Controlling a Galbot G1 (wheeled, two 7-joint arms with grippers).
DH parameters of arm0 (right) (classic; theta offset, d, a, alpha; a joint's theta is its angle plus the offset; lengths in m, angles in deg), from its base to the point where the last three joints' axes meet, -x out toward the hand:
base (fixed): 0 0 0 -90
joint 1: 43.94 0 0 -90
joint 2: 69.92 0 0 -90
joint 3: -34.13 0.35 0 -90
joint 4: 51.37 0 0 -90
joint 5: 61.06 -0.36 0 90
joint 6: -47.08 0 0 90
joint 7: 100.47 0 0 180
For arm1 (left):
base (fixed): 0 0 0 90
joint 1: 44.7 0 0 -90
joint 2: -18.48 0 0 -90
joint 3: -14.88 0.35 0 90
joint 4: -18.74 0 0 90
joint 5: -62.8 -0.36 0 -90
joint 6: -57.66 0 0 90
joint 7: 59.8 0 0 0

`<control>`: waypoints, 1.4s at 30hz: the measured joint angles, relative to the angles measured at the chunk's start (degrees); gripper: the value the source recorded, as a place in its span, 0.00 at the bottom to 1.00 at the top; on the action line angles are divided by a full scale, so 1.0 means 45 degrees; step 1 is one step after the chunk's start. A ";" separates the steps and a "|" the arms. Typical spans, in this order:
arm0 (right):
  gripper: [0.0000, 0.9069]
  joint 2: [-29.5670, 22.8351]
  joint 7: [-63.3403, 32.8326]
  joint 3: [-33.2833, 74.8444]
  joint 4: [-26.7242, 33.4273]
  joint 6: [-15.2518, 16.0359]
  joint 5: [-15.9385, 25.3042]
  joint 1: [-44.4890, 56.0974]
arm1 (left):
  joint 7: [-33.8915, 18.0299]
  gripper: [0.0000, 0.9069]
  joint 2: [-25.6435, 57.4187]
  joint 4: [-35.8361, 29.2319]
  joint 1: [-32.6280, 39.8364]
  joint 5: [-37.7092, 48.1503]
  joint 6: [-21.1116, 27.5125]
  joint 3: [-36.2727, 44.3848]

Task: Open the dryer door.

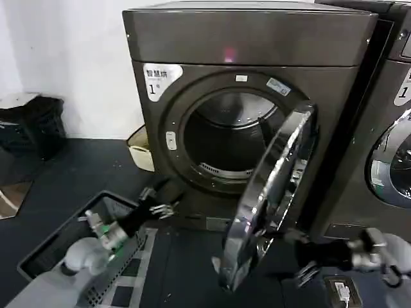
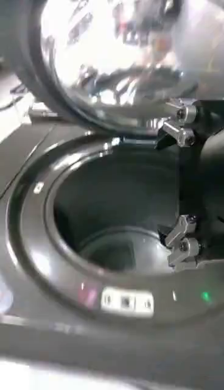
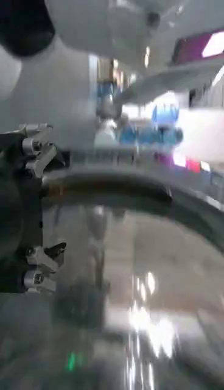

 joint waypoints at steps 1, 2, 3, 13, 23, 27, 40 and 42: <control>1.00 -0.0027 -0.0064 0.0452 0.0287 -0.0002 0.0003 0.0089 | 0.0005 1.00 -0.0143 0.0042 0.0140 -0.0074 -0.0016 0.0230; 1.00 -0.0042 -0.0271 0.0889 0.0545 0.0003 -0.0023 0.0176 | 0.0012 1.00 -0.0285 0.0096 0.0264 -0.0179 -0.0062 0.0463; 1.00 -0.0044 -0.0570 0.1383 0.0829 0.0019 -0.0083 0.0276 | 0.0083 1.00 -0.0460 0.0147 0.0431 -0.0192 -0.0063 0.0743; 1.00 -0.1086 -0.5629 0.5260 0.1077 -0.0201 0.0941 0.1033 | 0.0170 1.00 -0.1611 0.0190 0.1854 -0.0280 0.0161 0.3149; 1.00 -0.1558 -1.1660 0.9521 0.0155 0.0094 0.2533 0.2148 | -0.0366 1.00 -0.2512 0.0000 0.3097 -0.0228 0.0112 0.5219; 1.00 -0.1714 -1.3241 1.0694 0.0055 0.0671 0.3036 0.2531 | -0.0294 1.00 -0.2939 0.0165 0.3564 -0.0286 0.0025 0.5874; 1.00 -0.2121 -1.6364 1.3751 -0.0334 0.1251 0.3780 0.3444 | -0.0898 1.00 -0.4972 0.1194 0.4996 -0.0227 0.0105 0.7276; 1.00 -0.2197 -1.6675 1.4142 -0.0347 0.1377 0.3806 0.3571 | -0.0927 1.00 -0.5327 0.1425 0.5196 -0.0184 0.0103 0.7521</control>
